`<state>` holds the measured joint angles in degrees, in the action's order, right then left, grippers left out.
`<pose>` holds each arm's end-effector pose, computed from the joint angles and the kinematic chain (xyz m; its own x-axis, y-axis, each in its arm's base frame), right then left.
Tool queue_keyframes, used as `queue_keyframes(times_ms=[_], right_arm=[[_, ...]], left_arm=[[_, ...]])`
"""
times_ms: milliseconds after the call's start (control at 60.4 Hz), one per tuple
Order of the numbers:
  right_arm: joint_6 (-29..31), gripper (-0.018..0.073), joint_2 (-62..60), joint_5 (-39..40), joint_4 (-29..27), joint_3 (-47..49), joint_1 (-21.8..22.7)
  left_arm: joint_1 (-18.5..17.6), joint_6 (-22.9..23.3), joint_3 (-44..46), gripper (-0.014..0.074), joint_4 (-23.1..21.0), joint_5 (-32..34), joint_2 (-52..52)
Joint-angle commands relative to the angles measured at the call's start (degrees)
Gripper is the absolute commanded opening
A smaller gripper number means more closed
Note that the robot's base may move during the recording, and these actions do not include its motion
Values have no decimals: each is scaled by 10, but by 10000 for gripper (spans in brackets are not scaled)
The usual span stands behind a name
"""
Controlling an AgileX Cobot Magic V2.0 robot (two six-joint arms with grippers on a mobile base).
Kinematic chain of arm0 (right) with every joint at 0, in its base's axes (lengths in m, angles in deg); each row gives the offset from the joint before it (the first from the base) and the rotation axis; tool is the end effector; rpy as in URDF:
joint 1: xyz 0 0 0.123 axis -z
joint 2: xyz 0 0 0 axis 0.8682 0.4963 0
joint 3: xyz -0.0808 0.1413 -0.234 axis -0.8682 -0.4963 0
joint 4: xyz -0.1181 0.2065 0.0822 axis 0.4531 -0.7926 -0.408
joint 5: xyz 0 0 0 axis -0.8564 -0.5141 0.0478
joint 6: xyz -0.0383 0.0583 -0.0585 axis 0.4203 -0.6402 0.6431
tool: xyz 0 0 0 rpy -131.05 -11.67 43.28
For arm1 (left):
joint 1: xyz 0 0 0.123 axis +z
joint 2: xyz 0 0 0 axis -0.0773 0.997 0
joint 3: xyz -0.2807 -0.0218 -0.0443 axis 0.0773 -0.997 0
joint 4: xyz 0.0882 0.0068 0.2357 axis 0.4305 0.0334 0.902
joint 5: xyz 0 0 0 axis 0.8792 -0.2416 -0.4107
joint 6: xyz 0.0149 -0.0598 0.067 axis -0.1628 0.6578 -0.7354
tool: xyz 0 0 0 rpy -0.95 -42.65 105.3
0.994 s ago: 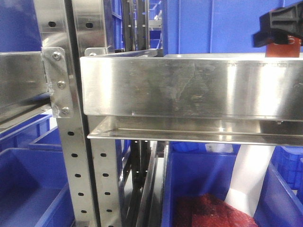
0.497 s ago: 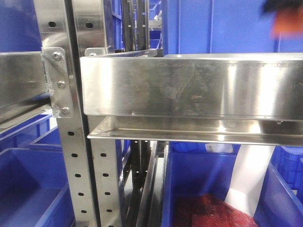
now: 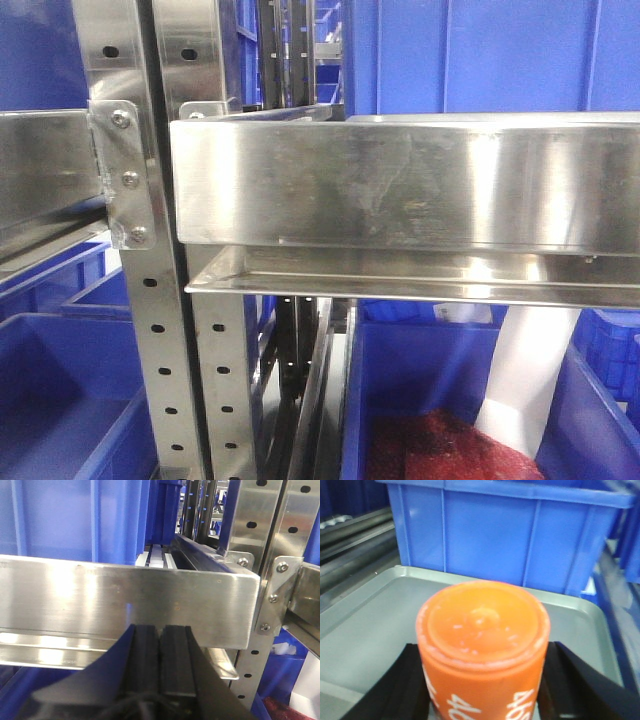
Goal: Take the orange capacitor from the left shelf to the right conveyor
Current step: 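Withdraw the right gripper holding the cylinder away from the shelf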
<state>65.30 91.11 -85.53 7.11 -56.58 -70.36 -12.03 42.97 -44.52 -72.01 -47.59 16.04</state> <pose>0.1017 0.0156 0.3273 -0.2275 -0.0057 -0.9738 -0.1428 0.9894 0.0276 0.0564 -0.0076 0.1984 0.0051 -0.0822 -0.9966 0.1330 0.9878 -0.0808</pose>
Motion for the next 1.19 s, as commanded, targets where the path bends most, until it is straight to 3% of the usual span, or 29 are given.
queue_keyframes(times_ms=[0, 414, 1176], right_arm=[[2, 199, -49, 39, 8, -12, 4], [2, 199, -225, 8, 8, -38, 4], [2, 199, -231, 8, 8, -38, 4]], left_arm=[[-2, 1, 3, -105, 0, 51, -11], [-2, 1, 3, -105, 0, 51, -11], [-2, 1, 3, -105, 0, 51, -11]])
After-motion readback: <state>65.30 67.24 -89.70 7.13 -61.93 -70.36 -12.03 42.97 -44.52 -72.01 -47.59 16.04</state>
